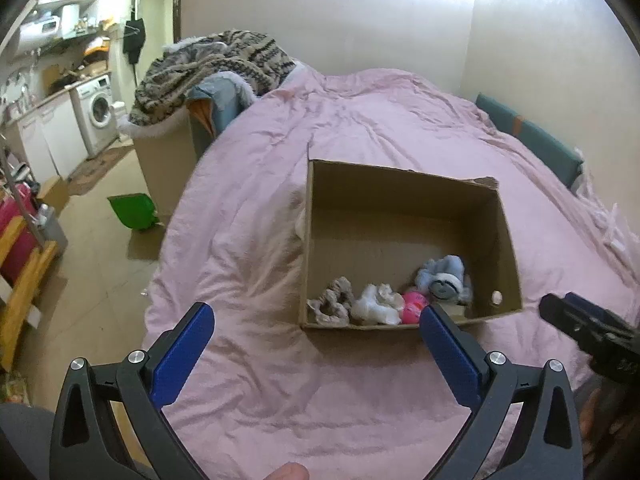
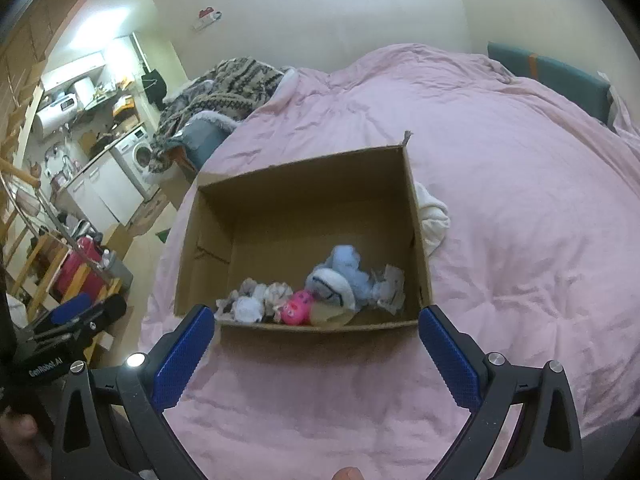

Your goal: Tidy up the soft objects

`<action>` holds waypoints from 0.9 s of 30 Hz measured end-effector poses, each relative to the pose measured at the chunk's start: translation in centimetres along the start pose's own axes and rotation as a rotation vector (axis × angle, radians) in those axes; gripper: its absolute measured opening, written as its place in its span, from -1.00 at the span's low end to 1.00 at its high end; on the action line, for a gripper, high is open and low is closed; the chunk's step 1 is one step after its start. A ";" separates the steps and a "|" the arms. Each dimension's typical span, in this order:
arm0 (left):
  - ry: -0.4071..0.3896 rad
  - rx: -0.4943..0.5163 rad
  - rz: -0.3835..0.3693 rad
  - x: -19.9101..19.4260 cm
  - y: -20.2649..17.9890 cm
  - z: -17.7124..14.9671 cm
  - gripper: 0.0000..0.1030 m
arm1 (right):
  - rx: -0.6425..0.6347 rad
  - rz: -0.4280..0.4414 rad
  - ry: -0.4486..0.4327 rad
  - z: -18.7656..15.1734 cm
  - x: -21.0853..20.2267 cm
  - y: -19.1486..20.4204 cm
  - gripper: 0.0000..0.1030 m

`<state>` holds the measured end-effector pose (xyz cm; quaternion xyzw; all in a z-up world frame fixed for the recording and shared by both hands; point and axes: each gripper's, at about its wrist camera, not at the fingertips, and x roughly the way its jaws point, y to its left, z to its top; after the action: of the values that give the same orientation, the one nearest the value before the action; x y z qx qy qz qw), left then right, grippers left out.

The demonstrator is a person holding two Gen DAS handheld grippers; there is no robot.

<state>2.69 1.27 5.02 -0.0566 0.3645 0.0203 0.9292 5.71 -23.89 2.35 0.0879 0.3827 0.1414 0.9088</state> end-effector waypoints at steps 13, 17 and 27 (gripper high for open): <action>0.005 -0.020 0.026 1.0 0.3 -0.9 0.99 | -0.063 -0.054 0.020 -1.2 1.8 1.4 1.00; -0.004 -0.002 0.035 0.9 0.0 -1.0 0.99 | -0.075 -0.069 0.031 -1.4 2.3 1.6 1.00; 0.013 -0.007 0.019 1.3 -0.2 -1.2 0.99 | -0.070 -0.091 0.029 -1.3 2.4 1.4 1.00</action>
<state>2.85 0.97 3.34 -0.0564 0.3711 0.0299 0.9264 6.16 -21.75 0.22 0.0365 0.3943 0.1144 0.9111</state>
